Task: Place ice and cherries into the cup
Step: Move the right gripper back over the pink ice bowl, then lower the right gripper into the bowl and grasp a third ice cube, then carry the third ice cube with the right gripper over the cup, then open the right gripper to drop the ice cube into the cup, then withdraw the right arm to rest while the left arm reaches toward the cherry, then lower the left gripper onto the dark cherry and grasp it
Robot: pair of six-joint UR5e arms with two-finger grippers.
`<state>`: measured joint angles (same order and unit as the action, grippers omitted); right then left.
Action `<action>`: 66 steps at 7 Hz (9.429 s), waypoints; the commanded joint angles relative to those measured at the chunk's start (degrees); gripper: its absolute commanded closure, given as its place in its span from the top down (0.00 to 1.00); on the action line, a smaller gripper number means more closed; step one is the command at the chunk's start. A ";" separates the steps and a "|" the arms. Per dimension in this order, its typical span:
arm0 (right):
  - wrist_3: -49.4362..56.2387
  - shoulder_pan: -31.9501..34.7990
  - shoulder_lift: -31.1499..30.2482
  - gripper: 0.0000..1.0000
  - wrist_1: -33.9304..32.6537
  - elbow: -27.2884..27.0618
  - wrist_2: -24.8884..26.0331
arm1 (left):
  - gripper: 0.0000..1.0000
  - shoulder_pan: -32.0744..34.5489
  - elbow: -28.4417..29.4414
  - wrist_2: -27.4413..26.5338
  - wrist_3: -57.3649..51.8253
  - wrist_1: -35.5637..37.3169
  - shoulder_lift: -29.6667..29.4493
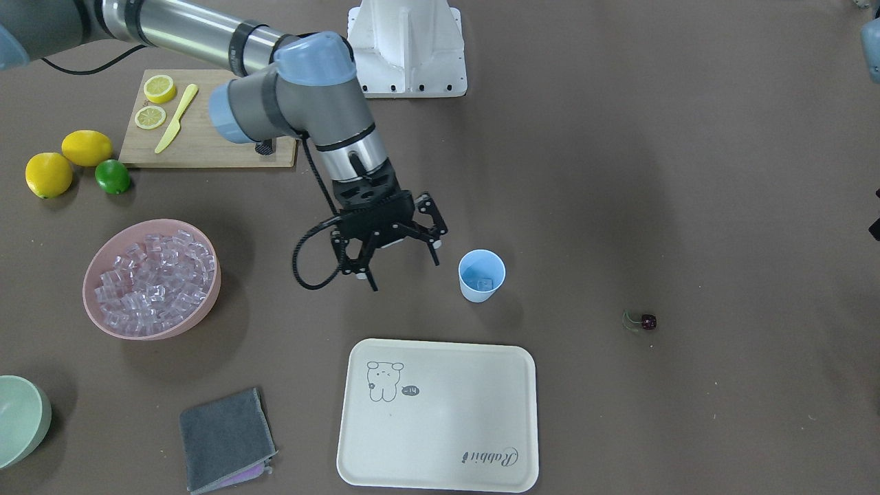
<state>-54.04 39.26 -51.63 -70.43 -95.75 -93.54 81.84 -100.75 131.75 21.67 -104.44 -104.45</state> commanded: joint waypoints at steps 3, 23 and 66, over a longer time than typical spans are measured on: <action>-0.71 6.60 -14.96 1.00 -13.59 -12.27 -1.11 | 0.98 -0.01 -0.15 -0.44 -0.67 -0.68 -0.14; 7.72 11.78 -20.63 0.00 -13.77 -5.85 -8.14 | 0.98 -0.19 1.00 -0.62 -0.06 -5.42 -0.23; 35.15 40.45 -24.31 1.00 2.84 1.62 -39.79 | 0.88 -28.40 29.73 -14.24 11.99 -19.93 -12.88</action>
<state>-18.90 79.76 -75.77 -67.59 -94.01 -133.41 53.64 -71.33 117.72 33.66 -124.28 -116.43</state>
